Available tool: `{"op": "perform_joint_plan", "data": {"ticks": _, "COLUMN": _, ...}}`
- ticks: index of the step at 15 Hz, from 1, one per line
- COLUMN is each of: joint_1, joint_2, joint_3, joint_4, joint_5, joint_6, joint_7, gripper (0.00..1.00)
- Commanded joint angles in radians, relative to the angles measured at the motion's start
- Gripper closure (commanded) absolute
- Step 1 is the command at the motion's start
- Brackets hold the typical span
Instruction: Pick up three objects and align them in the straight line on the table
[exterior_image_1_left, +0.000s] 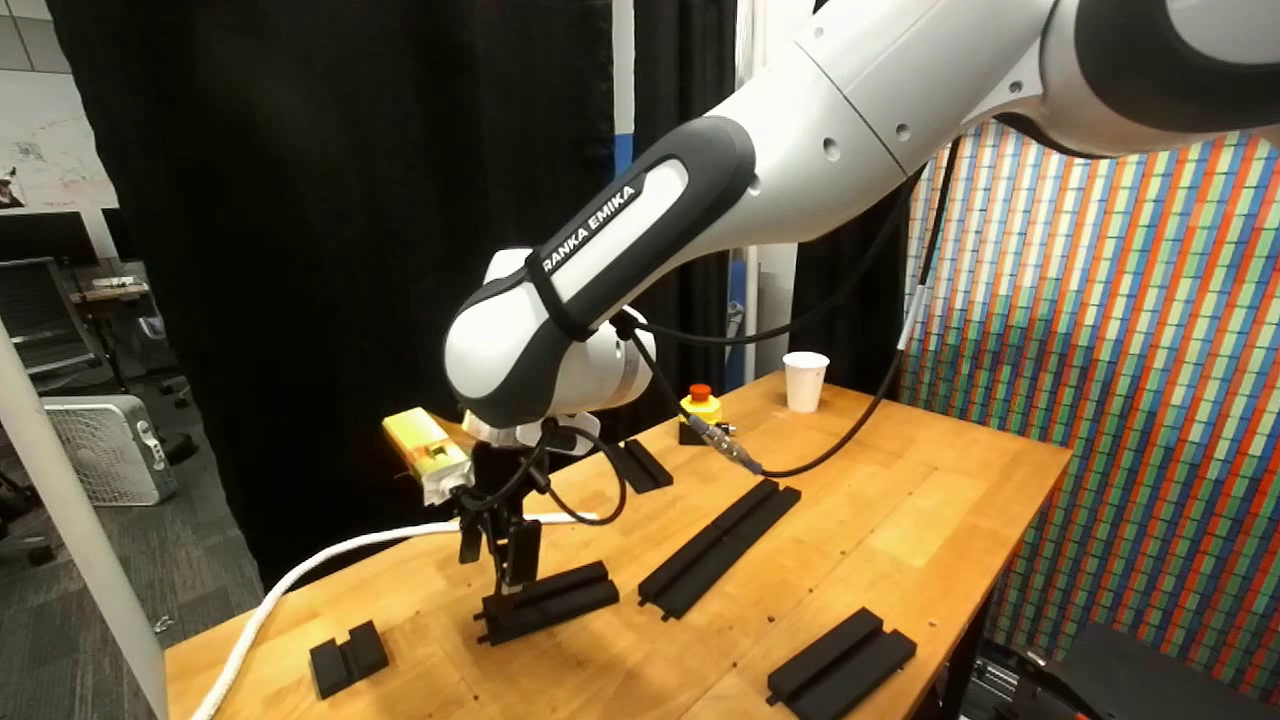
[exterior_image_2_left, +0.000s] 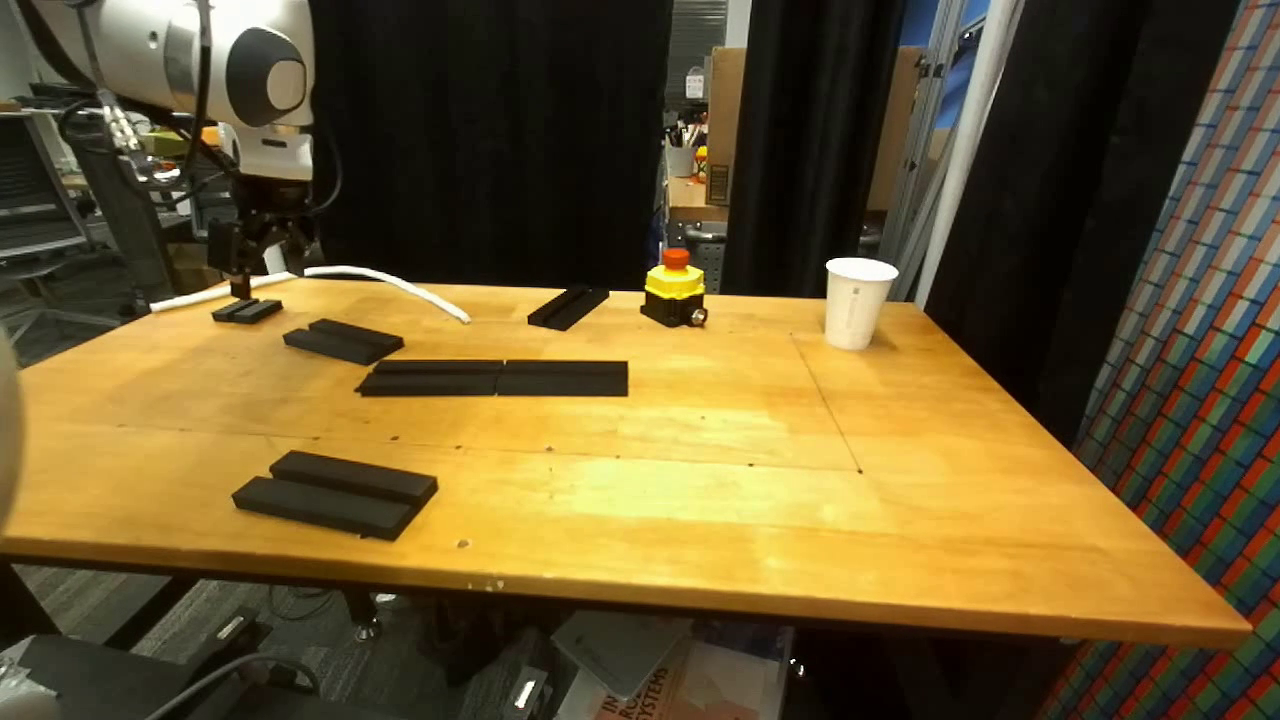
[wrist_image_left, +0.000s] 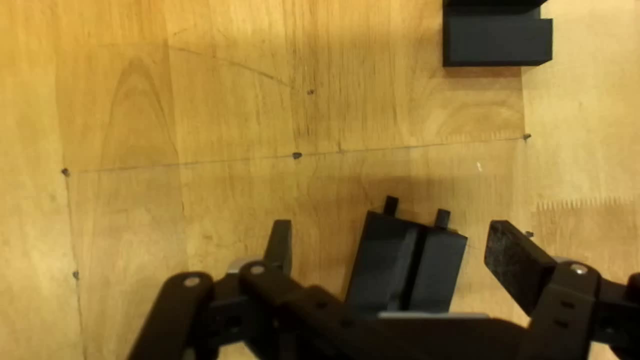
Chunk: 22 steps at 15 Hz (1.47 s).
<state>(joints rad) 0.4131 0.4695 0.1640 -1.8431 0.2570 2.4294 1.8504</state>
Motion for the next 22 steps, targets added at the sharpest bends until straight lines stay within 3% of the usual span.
{"op": "perform_joint_plan", "data": {"ticks": 1, "joint_1": 0.071, "joint_2": 0.040, "joint_3": -0.051, "joint_4": 0.059, "joint_5": -0.130, "joint_6": -0.071, "joint_7": 0.189, "gripper": 0.00}}
{"op": "perform_joint_plan", "data": {"ticks": 5, "joint_1": 0.081, "joint_2": 0.105, "joint_3": -0.070, "joint_4": 0.135, "joint_5": -0.258, "joint_6": -0.172, "joint_7": 0.243, "gripper": 0.00}}
{"op": "perform_joint_plan", "data": {"ticks": 10, "joint_1": 0.086, "joint_2": 0.161, "joint_3": -0.115, "joint_4": 0.192, "joint_5": -0.382, "joint_6": -0.163, "joint_7": 0.263, "gripper": 0.00}}
{"op": "perform_joint_plan", "data": {"ticks": 22, "joint_1": 0.093, "joint_2": 0.161, "joint_3": -0.097, "joint_4": 0.194, "joint_5": -0.351, "joint_6": -0.130, "joint_7": 0.428, "gripper": 0.00}}
